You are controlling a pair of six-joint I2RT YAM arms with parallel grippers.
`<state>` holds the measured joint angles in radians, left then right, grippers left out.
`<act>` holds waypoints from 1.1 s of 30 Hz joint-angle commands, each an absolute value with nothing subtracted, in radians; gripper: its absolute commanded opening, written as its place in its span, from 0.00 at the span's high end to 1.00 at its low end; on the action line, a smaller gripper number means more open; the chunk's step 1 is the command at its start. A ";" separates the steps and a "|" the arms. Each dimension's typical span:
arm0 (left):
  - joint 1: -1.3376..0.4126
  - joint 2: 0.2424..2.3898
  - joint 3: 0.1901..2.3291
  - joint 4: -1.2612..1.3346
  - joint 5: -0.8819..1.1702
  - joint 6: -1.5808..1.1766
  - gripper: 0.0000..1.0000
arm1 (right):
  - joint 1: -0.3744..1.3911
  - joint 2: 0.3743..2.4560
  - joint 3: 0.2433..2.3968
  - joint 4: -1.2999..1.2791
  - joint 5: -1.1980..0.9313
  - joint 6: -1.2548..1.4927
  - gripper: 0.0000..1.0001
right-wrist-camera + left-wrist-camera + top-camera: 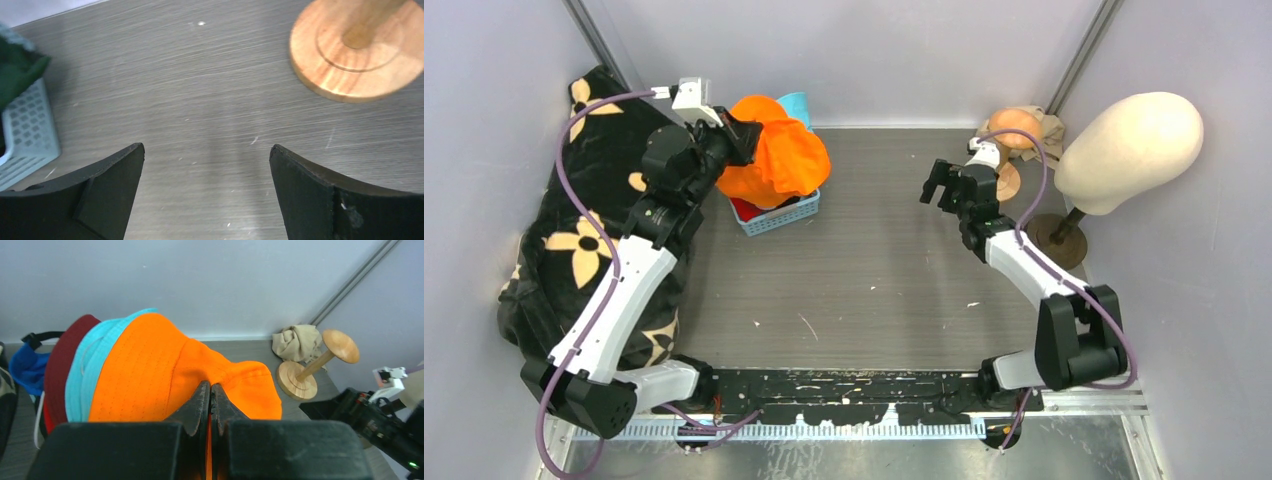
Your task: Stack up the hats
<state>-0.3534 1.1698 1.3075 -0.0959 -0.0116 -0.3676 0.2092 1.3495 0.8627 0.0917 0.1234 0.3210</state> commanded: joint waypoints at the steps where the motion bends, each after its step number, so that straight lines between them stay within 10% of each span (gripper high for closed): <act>1: -0.357 1.165 1.320 -0.065 0.033 -0.421 1.00 | 0.207 1.443 0.857 0.275 0.388 0.346 0.00; 33: -0.356 1.197 1.446 -0.035 -0.025 -0.410 1.00 | 0.193 2.206 1.132 1.414 0.977 -0.357 0.00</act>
